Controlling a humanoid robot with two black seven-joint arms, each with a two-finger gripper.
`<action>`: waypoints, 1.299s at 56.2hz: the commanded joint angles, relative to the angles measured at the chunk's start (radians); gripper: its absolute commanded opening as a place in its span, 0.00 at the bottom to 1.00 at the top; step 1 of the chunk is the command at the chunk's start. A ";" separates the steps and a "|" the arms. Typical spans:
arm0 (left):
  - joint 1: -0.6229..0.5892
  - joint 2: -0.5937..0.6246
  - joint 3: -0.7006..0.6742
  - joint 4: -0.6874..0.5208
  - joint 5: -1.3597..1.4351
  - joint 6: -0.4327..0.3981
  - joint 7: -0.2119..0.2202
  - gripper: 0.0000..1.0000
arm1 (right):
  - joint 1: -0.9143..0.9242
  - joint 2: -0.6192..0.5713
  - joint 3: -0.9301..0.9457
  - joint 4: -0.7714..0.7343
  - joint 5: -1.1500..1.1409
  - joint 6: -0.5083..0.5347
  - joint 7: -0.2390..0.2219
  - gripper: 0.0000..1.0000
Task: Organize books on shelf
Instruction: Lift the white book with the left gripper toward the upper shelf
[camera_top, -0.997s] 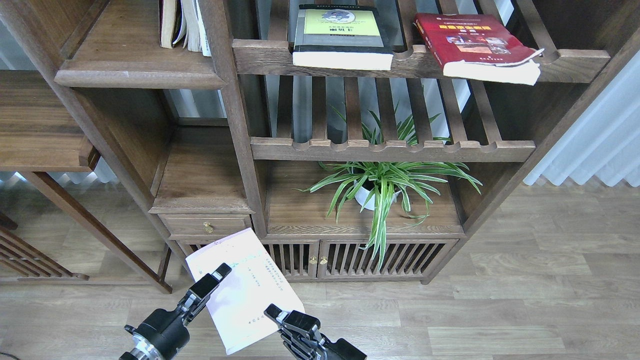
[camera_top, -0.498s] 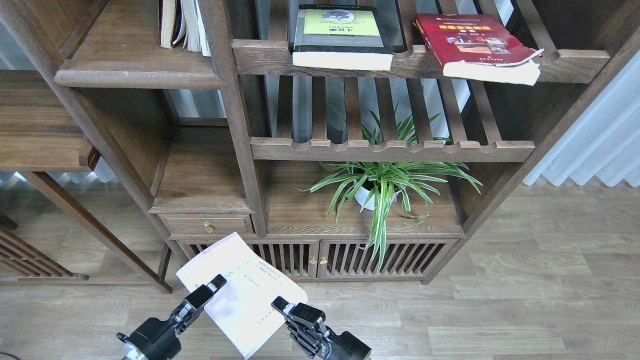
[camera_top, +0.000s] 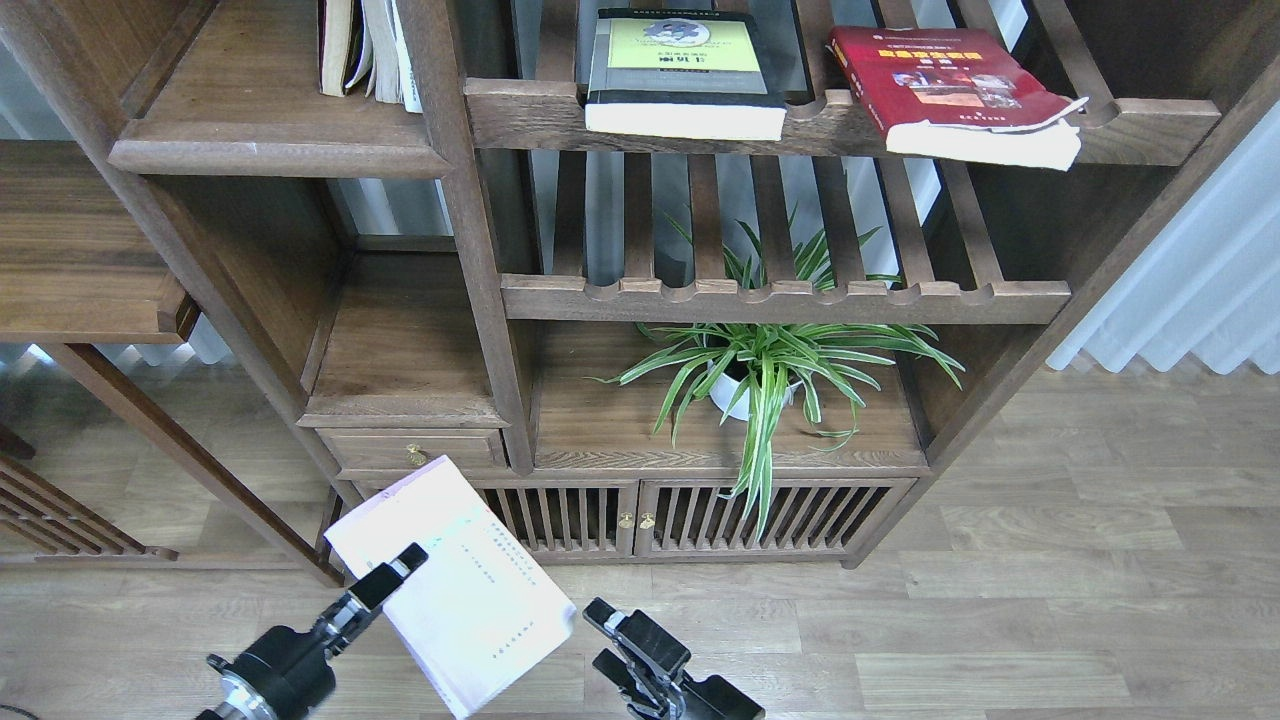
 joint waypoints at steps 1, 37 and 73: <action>-0.064 0.055 -0.001 0.078 0.044 0.000 0.002 0.05 | 0.000 0.000 0.002 -0.001 -0.003 0.000 0.000 0.99; -0.092 0.342 -0.243 0.087 0.208 0.000 0.139 0.06 | 0.038 0.000 0.005 -0.036 -0.003 0.000 0.000 0.99; 0.017 0.161 -0.859 0.034 0.688 0.000 0.275 0.06 | 0.055 0.000 0.007 -0.036 -0.001 0.000 0.000 0.99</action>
